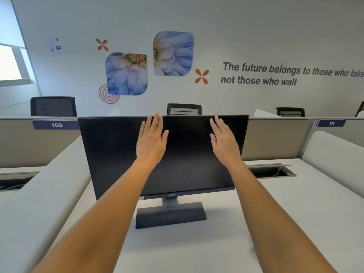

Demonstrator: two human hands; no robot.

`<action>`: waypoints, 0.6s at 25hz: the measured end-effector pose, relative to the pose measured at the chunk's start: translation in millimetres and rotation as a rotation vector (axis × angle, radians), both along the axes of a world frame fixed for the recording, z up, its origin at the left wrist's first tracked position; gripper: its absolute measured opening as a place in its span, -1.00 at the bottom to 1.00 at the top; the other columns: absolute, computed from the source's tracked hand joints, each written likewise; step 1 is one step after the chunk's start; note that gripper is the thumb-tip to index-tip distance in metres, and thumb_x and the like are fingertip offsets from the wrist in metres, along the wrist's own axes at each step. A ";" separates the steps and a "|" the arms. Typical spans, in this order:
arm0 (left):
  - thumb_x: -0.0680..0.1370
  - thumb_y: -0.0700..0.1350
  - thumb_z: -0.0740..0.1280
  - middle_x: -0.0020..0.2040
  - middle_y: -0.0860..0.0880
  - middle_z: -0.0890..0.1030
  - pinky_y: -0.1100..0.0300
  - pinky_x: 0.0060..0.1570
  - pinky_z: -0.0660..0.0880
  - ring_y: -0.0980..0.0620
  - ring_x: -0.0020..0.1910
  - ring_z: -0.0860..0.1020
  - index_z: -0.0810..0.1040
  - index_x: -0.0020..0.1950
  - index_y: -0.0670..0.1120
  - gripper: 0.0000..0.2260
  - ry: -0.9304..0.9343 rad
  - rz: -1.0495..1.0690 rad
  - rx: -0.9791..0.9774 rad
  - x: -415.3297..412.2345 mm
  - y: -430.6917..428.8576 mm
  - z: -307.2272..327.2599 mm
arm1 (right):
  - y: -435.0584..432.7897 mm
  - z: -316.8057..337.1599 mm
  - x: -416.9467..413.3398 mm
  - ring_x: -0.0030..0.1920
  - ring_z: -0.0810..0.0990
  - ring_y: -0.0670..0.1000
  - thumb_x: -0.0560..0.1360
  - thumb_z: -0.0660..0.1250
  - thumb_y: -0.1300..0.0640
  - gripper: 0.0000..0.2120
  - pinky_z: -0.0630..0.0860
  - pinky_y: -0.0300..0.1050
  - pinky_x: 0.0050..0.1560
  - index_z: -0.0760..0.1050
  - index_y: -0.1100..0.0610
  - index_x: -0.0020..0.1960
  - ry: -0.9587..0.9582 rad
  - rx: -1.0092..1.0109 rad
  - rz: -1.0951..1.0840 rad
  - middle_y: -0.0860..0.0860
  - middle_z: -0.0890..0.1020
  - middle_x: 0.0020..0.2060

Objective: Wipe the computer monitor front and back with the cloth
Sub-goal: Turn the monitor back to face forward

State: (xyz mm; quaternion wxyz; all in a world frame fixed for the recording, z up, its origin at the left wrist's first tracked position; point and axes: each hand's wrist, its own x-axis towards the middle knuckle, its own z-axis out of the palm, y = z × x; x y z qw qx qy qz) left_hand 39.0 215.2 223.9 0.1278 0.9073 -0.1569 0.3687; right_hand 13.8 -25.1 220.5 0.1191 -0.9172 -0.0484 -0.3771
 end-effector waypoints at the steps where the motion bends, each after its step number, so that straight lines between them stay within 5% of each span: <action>1: 0.65 0.02 -0.02 0.55 -0.07 0.01 0.08 0.49 -0.13 -0.04 0.53 -0.05 0.00 0.54 -0.14 -0.51 -0.002 -0.002 -0.002 -5.6 -1.5 -15.1 | 1.1 -13.9 -4.6 0.52 0.11 0.04 0.65 0.11 0.10 -0.54 -0.02 -0.15 0.46 0.15 0.08 0.53 0.001 -0.015 -0.017 0.02 0.19 0.51; 7: 0.61 0.12 -0.20 0.55 -0.07 0.01 0.07 0.47 -0.11 -0.06 0.53 -0.04 0.05 0.53 -0.10 -0.45 0.251 -0.062 0.075 -47.5 -25.3 -117.1 | -15.9 -112.2 -42.4 0.50 0.20 0.08 0.63 0.13 0.06 -0.55 0.12 -0.11 0.44 0.22 0.07 0.50 0.211 0.106 -0.109 0.03 0.26 0.49; 12: 0.65 0.06 -0.06 0.56 -0.05 -0.13 0.09 0.48 -0.17 -0.03 0.53 -0.17 -0.02 0.54 -0.05 -0.52 0.524 -0.138 0.098 -86.3 -79.2 -180.2 | -78.7 -187.8 -86.2 0.39 0.37 0.19 0.62 -0.04 -0.07 -0.49 0.32 0.06 0.36 0.31 0.15 0.45 0.449 0.080 -0.196 0.15 0.42 0.38; 15: 0.66 0.03 -0.03 0.56 -0.05 -0.11 0.11 0.48 -0.15 -0.02 0.53 -0.15 0.01 0.54 -0.06 -0.54 0.651 -0.179 0.052 -104.5 -126.1 -207.0 | -126.9 -214.3 -109.6 0.45 0.27 0.10 0.63 0.06 -0.07 -0.51 0.23 -0.03 0.39 0.20 0.10 0.50 0.632 0.028 -0.242 0.08 0.31 0.46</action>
